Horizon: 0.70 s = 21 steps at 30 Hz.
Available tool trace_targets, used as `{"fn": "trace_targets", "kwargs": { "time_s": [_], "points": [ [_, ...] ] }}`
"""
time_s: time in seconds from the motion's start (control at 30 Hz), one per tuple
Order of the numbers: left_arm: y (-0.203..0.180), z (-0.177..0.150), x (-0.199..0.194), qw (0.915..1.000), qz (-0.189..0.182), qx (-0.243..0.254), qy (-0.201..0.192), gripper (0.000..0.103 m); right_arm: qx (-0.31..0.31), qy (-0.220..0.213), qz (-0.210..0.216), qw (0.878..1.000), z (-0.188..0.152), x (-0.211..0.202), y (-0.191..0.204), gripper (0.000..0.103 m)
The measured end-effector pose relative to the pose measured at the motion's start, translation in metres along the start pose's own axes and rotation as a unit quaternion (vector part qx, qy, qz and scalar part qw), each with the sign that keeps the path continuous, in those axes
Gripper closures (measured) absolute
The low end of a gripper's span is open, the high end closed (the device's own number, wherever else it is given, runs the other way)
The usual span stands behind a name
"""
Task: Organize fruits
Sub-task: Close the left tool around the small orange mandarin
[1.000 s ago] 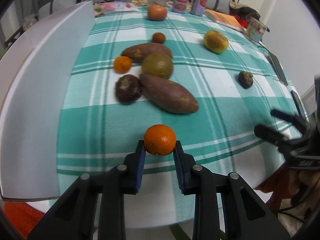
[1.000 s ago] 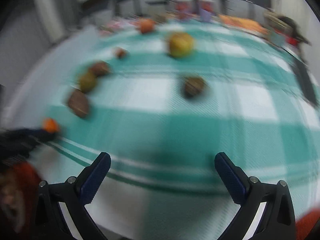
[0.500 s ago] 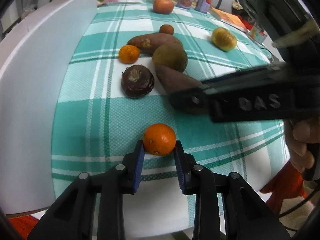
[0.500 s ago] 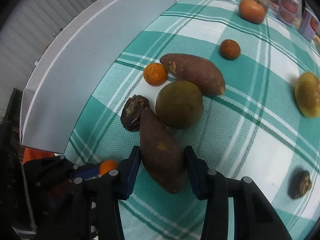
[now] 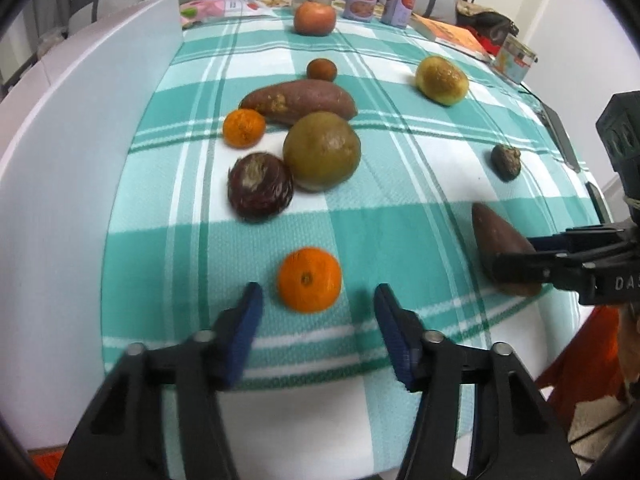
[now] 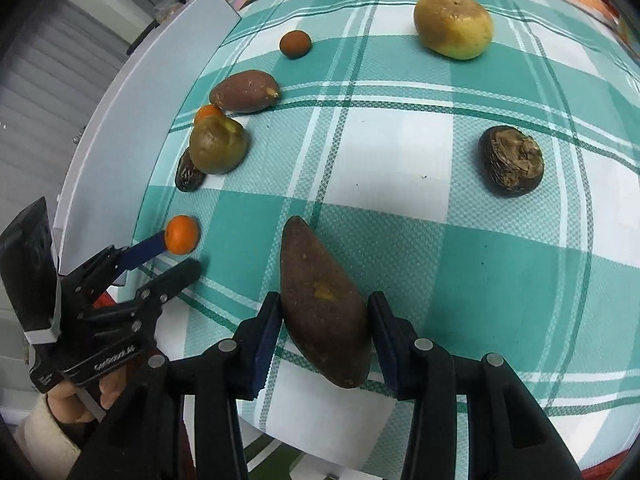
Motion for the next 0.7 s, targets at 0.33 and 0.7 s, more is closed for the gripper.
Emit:
{"fn": "trace_targets", "kwargs": {
  "time_s": [0.33, 0.7],
  "points": [
    [-0.004, 0.0, 0.001, 0.9999, 0.004, 0.012, 0.001, 0.075, -0.059, 0.046, -0.05, 0.996, 0.018, -0.009, 0.0, 0.044],
    [-0.002, 0.005, -0.045, 0.9981, -0.05, -0.035, 0.001, 0.075, -0.094, 0.036, -0.057, 0.993, 0.023, -0.025, 0.031, 0.063]
  ]
}}
Point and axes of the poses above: each gripper's, at about its wrist camera, not at the fingertips, and x roughly the way its jaws point, y to its left, z to its top, the point moved 5 cm from there along x, roughly the way its jaws point, and after that the axes turned 10 degrees about -x, right-handed, at the moved point
